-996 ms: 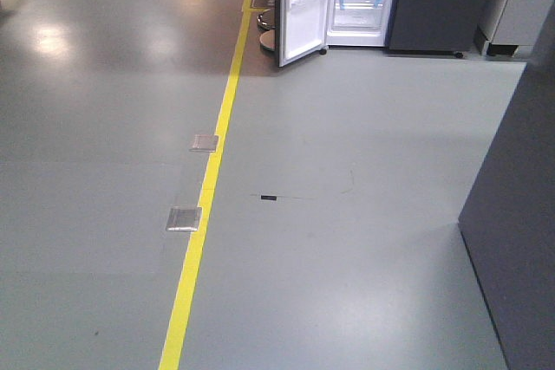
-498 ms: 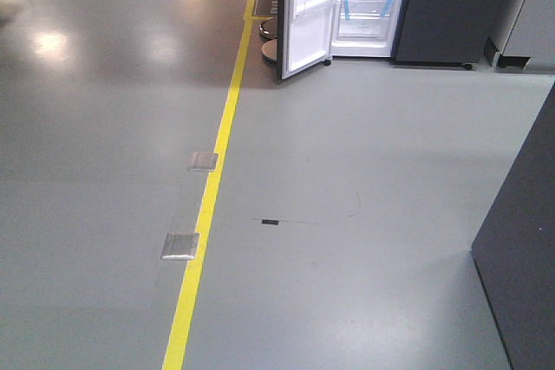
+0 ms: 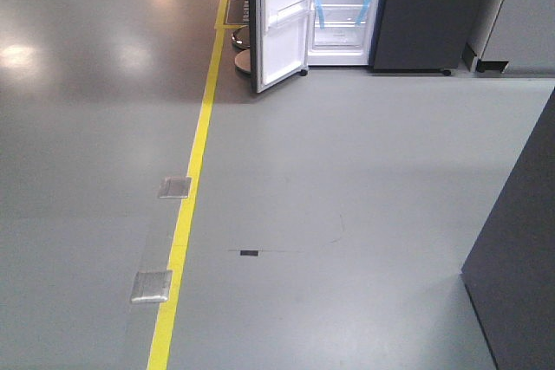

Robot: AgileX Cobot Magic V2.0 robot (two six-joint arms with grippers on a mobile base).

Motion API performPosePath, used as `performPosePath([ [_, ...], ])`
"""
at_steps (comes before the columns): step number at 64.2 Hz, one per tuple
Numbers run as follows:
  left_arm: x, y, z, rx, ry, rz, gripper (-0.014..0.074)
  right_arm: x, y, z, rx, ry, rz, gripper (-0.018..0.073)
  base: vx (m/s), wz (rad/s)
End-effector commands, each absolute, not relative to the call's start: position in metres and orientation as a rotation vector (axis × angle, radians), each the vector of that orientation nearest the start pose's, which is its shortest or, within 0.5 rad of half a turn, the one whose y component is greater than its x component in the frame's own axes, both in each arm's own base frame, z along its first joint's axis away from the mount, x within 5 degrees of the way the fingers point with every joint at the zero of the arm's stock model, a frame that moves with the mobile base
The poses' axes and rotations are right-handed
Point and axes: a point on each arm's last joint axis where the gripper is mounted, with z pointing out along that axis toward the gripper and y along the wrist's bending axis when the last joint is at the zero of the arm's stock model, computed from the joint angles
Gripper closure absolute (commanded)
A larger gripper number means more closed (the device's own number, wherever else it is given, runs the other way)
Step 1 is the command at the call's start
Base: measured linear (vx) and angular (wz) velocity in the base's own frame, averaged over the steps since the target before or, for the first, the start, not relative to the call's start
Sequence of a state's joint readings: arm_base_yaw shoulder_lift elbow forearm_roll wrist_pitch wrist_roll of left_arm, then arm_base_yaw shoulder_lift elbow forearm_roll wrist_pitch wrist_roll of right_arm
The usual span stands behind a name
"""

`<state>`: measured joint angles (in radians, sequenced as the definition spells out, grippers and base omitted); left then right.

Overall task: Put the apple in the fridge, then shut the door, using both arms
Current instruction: 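Drive toward the open white refrigerator carrying the apple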

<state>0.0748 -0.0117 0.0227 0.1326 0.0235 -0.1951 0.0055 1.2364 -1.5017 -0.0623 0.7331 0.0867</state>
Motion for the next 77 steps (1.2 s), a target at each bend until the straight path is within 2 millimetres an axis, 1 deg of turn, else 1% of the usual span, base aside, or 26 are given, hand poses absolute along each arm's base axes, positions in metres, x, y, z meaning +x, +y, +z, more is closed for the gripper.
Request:
performPosePath([
  [1, 0.0566, 0.0034, 0.2017, -0.092, 1.463, 0.000, 0.0602, 0.2460, -0.0037, 0.4995, 0.053, 1.809, -0.022, 0.0568, 0.28, -0.10],
  [77, 0.0566, 0.0034, 0.2017, -0.092, 1.463, 0.000, 0.0602, 0.2460, -0.0037, 0.4995, 0.053, 1.809, -0.022, 0.0568, 0.27, 0.02],
])
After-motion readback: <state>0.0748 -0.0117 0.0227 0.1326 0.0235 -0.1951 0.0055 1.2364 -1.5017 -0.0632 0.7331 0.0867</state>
